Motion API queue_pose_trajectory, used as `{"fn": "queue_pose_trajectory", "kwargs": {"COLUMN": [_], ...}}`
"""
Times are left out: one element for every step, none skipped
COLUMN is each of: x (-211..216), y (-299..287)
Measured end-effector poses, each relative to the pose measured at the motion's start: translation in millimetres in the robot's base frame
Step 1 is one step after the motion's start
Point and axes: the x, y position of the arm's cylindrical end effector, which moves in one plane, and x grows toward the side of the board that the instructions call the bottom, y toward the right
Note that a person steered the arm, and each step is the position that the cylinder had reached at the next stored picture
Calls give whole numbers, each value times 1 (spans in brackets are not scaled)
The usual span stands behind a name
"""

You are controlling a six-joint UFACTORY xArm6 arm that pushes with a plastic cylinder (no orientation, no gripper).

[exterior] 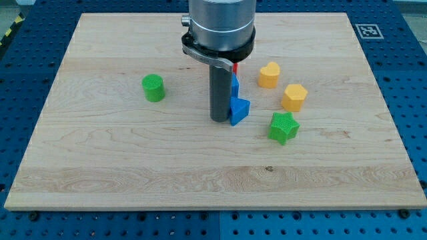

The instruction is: Slide the green circle towards down

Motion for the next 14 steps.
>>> {"fn": "queue_pose_trajectory", "kwargs": {"x": [0,-3,-23,-57,-104,-114,-107,-96,-93,-98,-99,-86,-57,-20], "y": [-18,-41,-41,-41,-55,-99,-136,-164,-153,-145,-134,-133,-132,-119]}}
